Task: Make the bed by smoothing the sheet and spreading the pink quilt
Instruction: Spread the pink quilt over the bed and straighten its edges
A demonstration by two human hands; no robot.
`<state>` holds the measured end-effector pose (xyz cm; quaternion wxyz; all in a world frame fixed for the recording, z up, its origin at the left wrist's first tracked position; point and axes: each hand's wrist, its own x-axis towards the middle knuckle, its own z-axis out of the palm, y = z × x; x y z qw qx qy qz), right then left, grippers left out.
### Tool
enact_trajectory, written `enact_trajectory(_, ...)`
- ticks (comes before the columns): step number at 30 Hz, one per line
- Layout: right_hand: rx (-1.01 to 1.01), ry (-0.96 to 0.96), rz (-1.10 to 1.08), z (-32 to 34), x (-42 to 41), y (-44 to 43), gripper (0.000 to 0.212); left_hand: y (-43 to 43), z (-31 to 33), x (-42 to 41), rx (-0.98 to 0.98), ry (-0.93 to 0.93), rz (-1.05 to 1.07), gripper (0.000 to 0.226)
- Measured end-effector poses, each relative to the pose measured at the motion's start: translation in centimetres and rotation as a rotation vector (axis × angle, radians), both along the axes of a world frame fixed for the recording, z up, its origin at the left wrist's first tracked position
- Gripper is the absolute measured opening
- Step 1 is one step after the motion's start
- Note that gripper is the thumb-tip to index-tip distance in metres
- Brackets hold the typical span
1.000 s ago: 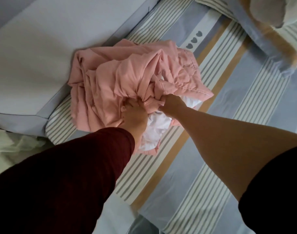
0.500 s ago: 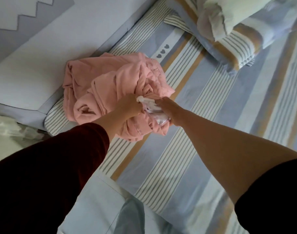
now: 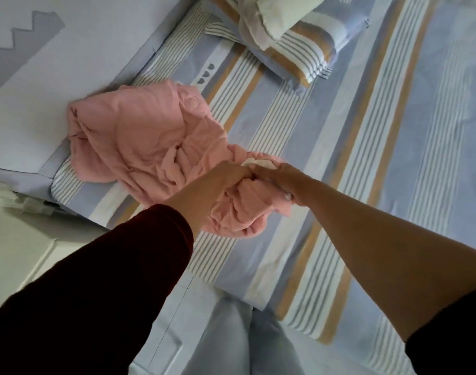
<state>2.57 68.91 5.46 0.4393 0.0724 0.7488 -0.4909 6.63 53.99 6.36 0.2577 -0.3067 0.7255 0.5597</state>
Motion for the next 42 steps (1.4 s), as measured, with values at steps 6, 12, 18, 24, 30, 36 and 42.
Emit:
enact_trajectory(6, -0.188, -0.096, -0.115, 1.0, 1.8, 6.6, 0.066, 4.4, 0.8, 0.5, 0.407, -0.183, -0.031, 0.042)
enact_trajectory(12, -0.075, -0.018, -0.222, 2.1, 2.2, 10.8, 0.081, 8.1, 2.1, 0.2, 0.574, -0.187, -0.129, 0.019)
enact_trajectory(18, 0.030, 0.113, -0.278, 1.8, 2.0, 14.8, 0.093, 11.4, 2.1, -1.2, 0.748, -0.187, -0.078, 0.030)
enact_trajectory(24, 0.134, 0.224, -0.318, 0.9, 3.3, 20.6, 0.044, 17.9, 2.7, -1.5, 0.706, -0.183, -0.095, 0.043)
enact_trajectory(30, 0.251, 0.339, -0.346, 1.6, 3.5, 28.2, 0.050, 25.1, 2.1, -1.9, 0.547, -0.226, -0.092, 0.034)
enact_trajectory(36, 0.285, 0.389, -0.409, 3.1, 3.6, 40.8, 0.036, 37.4, 0.9, -1.6, 0.456, -0.215, 0.012, 0.031)
enact_trajectory(42, 0.280, 0.409, -0.628, 3.9, 3.5, 51.3, 0.029, 46.5, -0.3, -2.6, 0.091, 0.067, -0.152, 0.018)
